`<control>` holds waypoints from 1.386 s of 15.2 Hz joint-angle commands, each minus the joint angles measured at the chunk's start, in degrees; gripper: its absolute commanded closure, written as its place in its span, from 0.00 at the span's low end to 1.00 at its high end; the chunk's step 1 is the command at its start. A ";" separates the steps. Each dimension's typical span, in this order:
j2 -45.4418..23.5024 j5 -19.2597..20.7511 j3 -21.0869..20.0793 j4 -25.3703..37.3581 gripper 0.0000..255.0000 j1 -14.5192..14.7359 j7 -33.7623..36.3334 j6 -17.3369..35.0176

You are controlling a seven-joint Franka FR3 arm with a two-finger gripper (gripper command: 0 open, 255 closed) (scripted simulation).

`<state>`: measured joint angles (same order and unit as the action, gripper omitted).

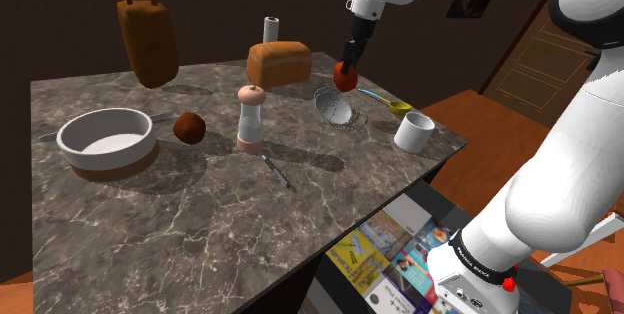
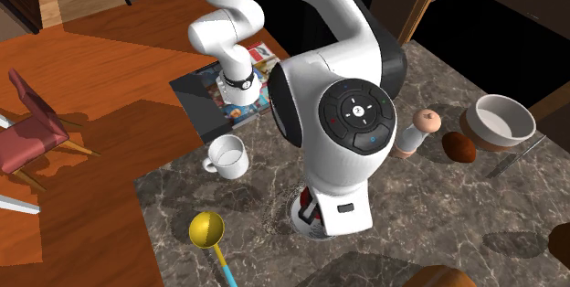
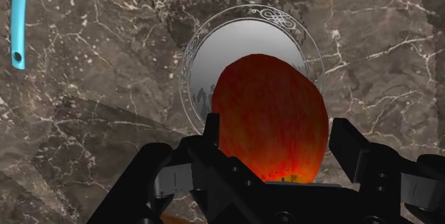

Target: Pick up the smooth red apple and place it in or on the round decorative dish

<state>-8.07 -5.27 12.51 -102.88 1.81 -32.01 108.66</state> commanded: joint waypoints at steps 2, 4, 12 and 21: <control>-0.57 -0.21 -0.08 -1.78 1.00 0.05 -0.12 2.37; -0.97 -0.35 -0.11 -2.84 1.00 0.05 -0.28 3.80; -2.27 -0.82 -0.20 -5.45 1.00 0.01 -0.75 7.67; -2.27 -0.82 -0.20 -5.45 0.00 0.01 -0.75 7.67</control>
<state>-10.34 -6.09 12.31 -108.33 1.82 -32.76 116.33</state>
